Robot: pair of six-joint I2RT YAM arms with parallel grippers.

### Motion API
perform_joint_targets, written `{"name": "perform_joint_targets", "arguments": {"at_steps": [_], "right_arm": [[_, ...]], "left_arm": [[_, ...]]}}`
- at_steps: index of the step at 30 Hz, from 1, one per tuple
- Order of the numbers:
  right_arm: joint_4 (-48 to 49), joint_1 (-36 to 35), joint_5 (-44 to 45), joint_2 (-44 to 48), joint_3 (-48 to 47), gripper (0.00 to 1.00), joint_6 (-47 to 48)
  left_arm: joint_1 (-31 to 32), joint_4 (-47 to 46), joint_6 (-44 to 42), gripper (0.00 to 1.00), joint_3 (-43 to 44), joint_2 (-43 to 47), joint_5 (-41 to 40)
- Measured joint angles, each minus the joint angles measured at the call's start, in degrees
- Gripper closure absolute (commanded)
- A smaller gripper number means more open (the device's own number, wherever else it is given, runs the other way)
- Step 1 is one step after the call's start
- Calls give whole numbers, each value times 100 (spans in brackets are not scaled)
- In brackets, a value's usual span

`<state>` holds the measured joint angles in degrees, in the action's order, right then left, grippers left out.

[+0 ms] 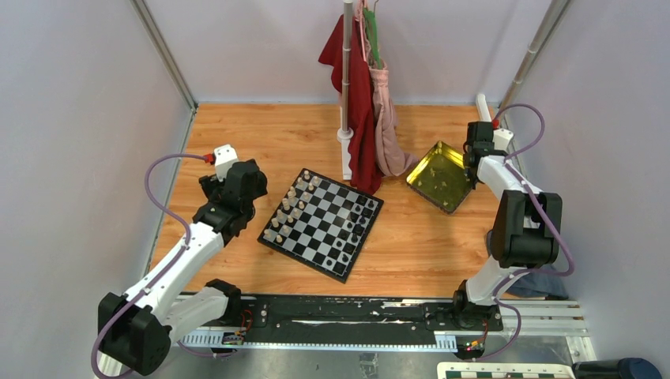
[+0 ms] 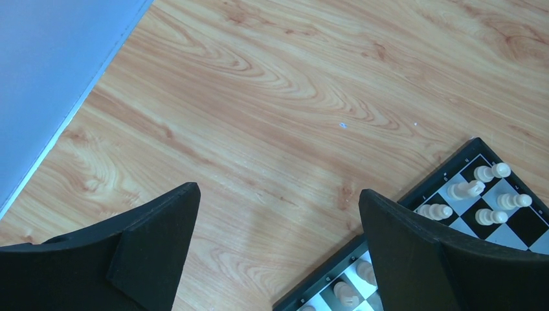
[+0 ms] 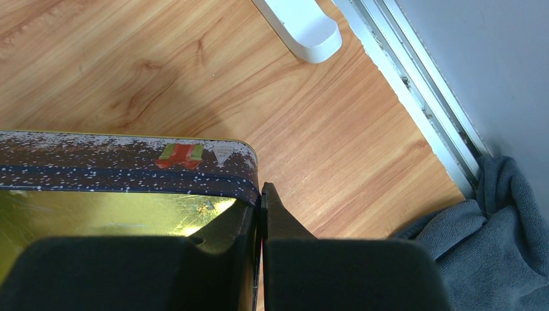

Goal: Set up the chess pieces on the board
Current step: Place the storage box at the center of the board.

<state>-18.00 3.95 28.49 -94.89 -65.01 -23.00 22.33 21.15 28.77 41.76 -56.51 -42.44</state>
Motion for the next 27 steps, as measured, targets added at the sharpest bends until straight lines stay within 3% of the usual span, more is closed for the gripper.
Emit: {"name": "perform_joint_targets", "arguments": {"at_steps": [18, 21, 27], "right_arm": [[46, 57, -153, -295, 136, 86, -291], [42, 59, -153, -337, 164, 79, -295], [72, 59, -155, -365, 166, 73, -308]], "left_arm": [[0, 234, 48, 0, -168, 356, -66], [0, 232, 92, 0, -308, 435, -72], [0, 197, 192, 0, -553, 549, -114]]}}
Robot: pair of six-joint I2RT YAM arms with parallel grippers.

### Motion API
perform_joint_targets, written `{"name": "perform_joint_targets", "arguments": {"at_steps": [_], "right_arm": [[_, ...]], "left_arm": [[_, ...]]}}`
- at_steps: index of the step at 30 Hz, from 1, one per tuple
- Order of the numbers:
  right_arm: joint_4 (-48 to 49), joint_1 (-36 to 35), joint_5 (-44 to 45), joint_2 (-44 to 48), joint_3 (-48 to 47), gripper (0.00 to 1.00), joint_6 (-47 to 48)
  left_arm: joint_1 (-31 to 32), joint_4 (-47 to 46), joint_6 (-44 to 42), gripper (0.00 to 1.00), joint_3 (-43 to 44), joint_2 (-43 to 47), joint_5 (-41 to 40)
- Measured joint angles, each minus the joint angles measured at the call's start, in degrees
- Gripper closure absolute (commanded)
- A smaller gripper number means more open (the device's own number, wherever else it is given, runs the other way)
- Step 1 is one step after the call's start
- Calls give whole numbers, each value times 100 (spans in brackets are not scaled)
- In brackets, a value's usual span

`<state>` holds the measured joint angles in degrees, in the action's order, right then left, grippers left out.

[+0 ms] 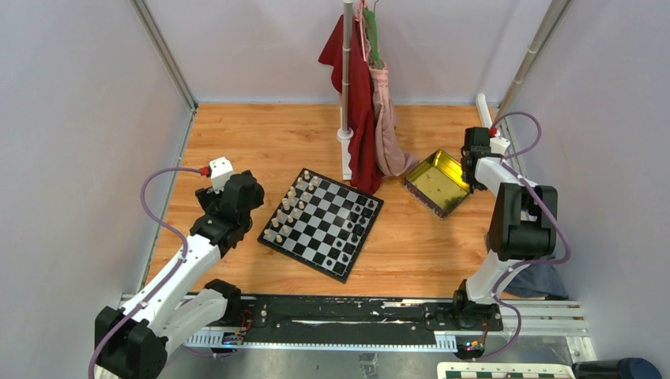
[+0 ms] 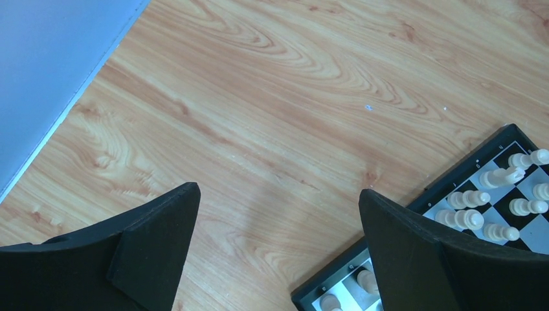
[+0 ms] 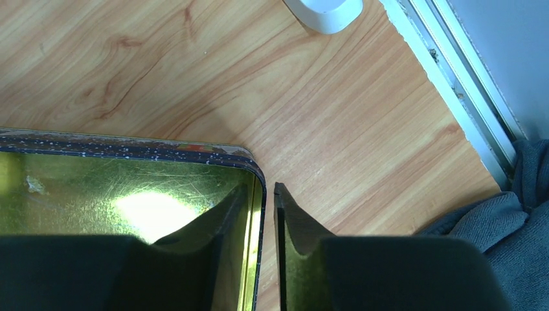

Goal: Set up the chess pieces on the board
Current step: Place the storage box at the center of the board, then reset both arms

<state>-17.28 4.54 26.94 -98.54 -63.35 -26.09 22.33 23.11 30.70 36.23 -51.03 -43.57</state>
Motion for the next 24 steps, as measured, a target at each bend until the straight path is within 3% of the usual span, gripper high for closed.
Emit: {"name": "perform_joint_targets", "arguments": {"at_steps": [6, 13, 17, 24], "right_arm": [[55, -2, -11, 2, 0, 60, 15], [-17, -114, 61, 282, -2, 56, 120], [-46, -525, 208, 761, -2, 49, 348], [-208, -1392, -221, 1456, -179, 45, 861]], "left_arm": [[0, -101, 83, 0, -111, 155, -85], [0, -179, 118, 0, -343, 890, -238], [0, -168, 114, 0, -472, 1266, -306], [0, -74, 76, 0, -490, 1755, -317]]}}
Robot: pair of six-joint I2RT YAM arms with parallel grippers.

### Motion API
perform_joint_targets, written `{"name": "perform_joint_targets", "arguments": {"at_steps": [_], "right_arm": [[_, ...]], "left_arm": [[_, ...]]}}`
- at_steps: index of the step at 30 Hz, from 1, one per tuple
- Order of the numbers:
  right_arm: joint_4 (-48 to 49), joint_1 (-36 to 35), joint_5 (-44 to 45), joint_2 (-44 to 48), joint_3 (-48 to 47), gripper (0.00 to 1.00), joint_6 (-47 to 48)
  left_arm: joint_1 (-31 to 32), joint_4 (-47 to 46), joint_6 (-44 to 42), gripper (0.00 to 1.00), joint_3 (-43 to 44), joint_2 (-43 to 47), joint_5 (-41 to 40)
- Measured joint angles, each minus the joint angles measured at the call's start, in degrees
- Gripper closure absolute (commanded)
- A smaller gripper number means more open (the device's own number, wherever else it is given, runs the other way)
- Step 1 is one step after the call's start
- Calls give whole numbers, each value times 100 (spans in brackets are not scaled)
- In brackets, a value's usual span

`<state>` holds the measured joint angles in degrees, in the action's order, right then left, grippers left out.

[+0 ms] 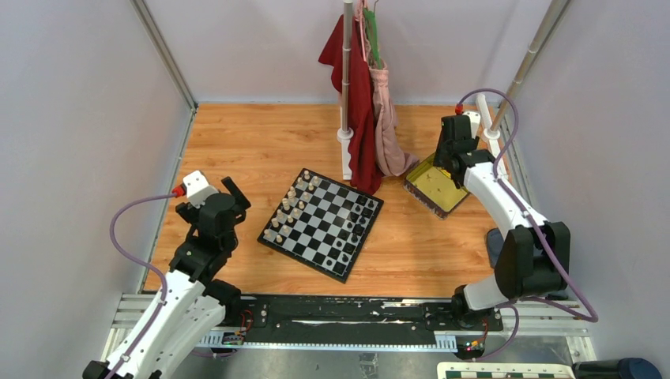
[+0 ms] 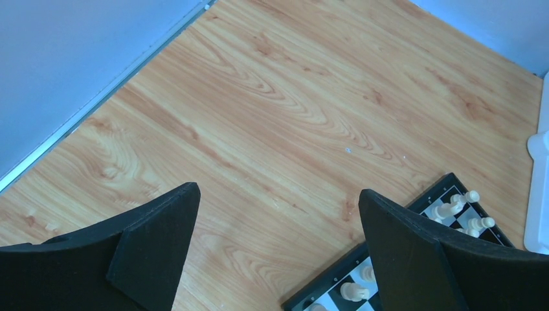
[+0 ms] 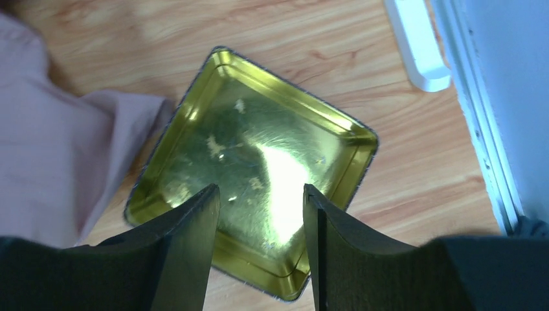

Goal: Set up the chess pieces on the board
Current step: Reset both arms

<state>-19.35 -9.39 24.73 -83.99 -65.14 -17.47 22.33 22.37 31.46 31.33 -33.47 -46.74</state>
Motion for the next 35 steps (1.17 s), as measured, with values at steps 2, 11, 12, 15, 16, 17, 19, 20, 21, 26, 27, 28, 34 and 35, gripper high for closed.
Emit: {"name": "perform_joint_targets", "arguments": {"at_steps": [2, 11, 12, 15, 16, 17, 19, 20, 21, 26, 27, 28, 34, 35], "right_arm": [[-114, -92, -229, 114, -42, 44, 37], [-671, -293, -820, 861, 114, 41, 37], [-713, -328, -868, 949, 170, 41, 48], [-778, -431, -966, 1128, 363, 41, 107], [-780, -481, -984, 1180, 450, 41, 138], [-800, -527, -1003, 1215, 522, 42, 173], [-835, -636, -1019, 1266, 656, 42, 223], [-866, -719, -1025, 1298, 732, 42, 247], [-872, -752, -1025, 1314, 765, 42, 254], [-901, -1019, -960, 1552, 1034, 41, 275], [-901, -1062, -946, 1609, 1073, 41, 280], [-907, -1091, -929, 1665, 1104, 41, 286], [-935, -1128, -850, 1961, 1274, 43, 295], [-933, -1141, -831, 2028, 1342, 42, 295]], "left_arm": [[0, 44, 0, 0, 13, 81, 13], [0, 306, -2, 0, 17, 367, 144], [0, 341, -4, 0, 17, 417, 153], [0, 400, -26, 0, 22, 457, 175], [0, 420, -44, 0, 22, 457, 181], [0, 446, -66, 0, 24, 457, 192], [0, 476, -101, 0, 26, 463, 214], [0, 490, -129, 0, 26, 474, 229], [0, 492, -136, 0, 26, 479, 238], [0, 501, -278, 0, 26, 481, 306], [0, 501, -289, 0, 26, 479, 317], [0, 501, -299, 0, 26, 474, 334], [0, 498, -365, 0, 26, 387, 444], [0, 501, -378, 0, 26, 378, 455]]}}
